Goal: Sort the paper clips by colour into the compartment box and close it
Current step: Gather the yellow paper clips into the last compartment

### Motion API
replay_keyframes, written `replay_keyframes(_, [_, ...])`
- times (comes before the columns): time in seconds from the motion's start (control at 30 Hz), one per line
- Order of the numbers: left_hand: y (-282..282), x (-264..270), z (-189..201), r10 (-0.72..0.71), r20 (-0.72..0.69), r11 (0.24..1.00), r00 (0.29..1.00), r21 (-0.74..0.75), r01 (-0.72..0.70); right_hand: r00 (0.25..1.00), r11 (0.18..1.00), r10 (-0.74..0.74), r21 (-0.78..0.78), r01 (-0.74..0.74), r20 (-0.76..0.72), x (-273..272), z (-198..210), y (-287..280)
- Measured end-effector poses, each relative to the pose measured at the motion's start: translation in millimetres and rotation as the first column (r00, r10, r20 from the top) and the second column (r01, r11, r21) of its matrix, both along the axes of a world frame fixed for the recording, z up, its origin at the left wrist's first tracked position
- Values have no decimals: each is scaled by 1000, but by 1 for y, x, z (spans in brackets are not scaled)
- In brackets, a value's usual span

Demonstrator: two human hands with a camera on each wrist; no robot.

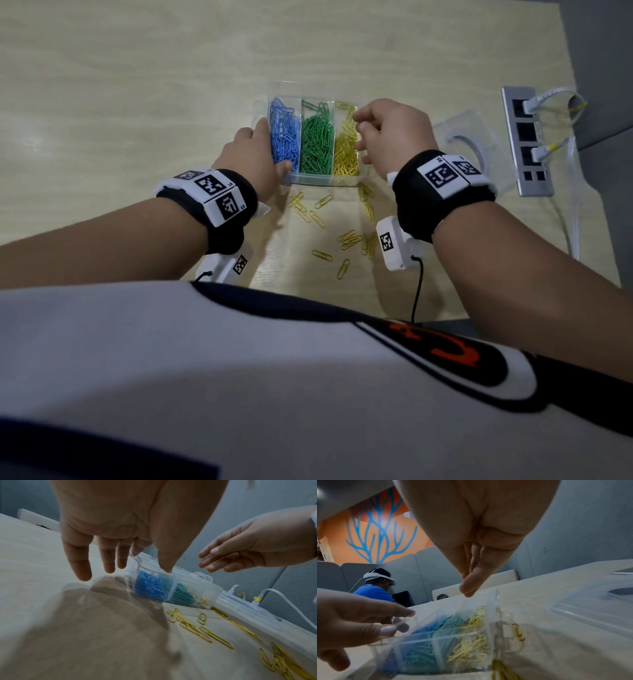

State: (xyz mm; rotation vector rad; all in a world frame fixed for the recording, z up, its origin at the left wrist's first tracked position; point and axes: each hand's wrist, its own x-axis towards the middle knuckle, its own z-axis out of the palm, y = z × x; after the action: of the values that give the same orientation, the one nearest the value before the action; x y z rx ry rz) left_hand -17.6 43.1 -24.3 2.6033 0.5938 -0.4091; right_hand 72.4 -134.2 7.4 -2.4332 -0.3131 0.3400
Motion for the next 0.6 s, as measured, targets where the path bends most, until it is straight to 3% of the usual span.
replay_keyframes(0.1, [1, 1, 0, -2, -6, 1000, 1000, 0, 2, 997, 997, -69, -19, 70, 43, 4, -3, -12])
replay_keyframes(0.2, [3, 3, 1, -2, -7, 1000, 1000, 0, 2, 994, 958, -93, -266, 106, 61, 7, -10, -28])
replay_keyframes(0.3, [6, 6, 2, 8, -12, 1000, 1000, 6, -8, 994, 887, 6, -459, -55, -108, -1, -21, -33])
replay_keyframes(0.4, [12, 8, 4, 27, -12, 1000, 1000, 15, -27, 970, 861, 135, -460, -216, -204, -21, -27, -27])
replay_keyframes(0.6, [24, 10, 6, 75, -14, 997, 997, 34, -74, 900, 805, 411, -405, -433, -145, -63, -38, -11])
